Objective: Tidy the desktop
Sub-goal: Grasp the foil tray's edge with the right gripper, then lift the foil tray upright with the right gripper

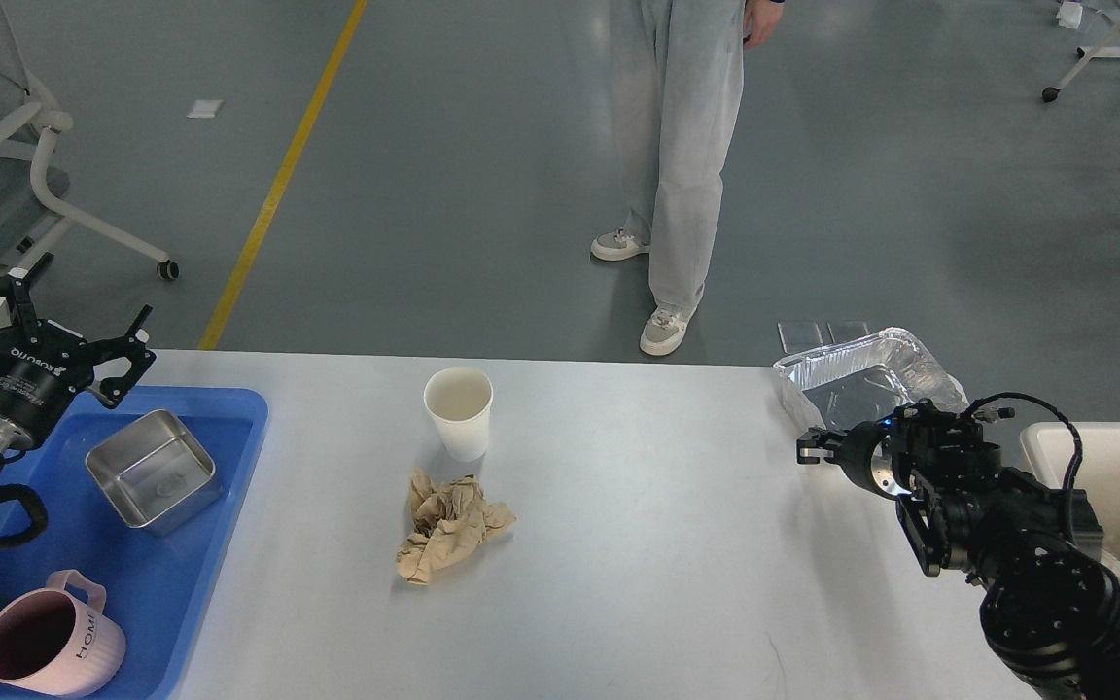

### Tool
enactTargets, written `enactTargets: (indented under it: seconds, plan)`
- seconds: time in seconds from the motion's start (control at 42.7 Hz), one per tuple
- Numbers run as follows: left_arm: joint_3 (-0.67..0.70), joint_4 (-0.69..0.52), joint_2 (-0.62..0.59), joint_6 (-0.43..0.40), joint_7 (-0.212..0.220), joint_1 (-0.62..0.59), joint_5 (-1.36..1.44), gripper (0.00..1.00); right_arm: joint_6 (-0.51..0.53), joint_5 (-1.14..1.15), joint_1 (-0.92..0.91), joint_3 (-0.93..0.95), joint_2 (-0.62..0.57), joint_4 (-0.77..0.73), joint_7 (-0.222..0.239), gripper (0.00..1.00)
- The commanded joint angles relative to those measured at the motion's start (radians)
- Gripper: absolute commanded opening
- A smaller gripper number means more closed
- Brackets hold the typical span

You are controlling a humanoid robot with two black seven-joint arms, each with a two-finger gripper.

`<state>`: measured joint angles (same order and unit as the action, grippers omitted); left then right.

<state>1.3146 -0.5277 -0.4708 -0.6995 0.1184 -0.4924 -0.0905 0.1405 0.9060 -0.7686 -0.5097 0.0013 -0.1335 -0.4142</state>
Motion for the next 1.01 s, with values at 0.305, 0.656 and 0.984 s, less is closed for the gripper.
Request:
enactTargets:
  seconds: [0.305,0.656,0.984]
  plan:
    - [-0.006,0.000,0.000,0.000,0.001,0.003,0.000,0.98,0.062,-0.006,-0.049,0.002,-0.081,0.000,-0.221,0.00]
    - [-0.014,0.000,0.000,0.002,0.003,0.003,0.001,0.98,0.171,-0.019,-0.178,0.014,-0.190,0.002,-0.353,0.00]
    - [-0.014,0.000,0.000,0.002,0.003,0.003,0.001,0.98,0.317,-0.145,-0.225,0.014,-0.273,0.002,-0.356,0.00]
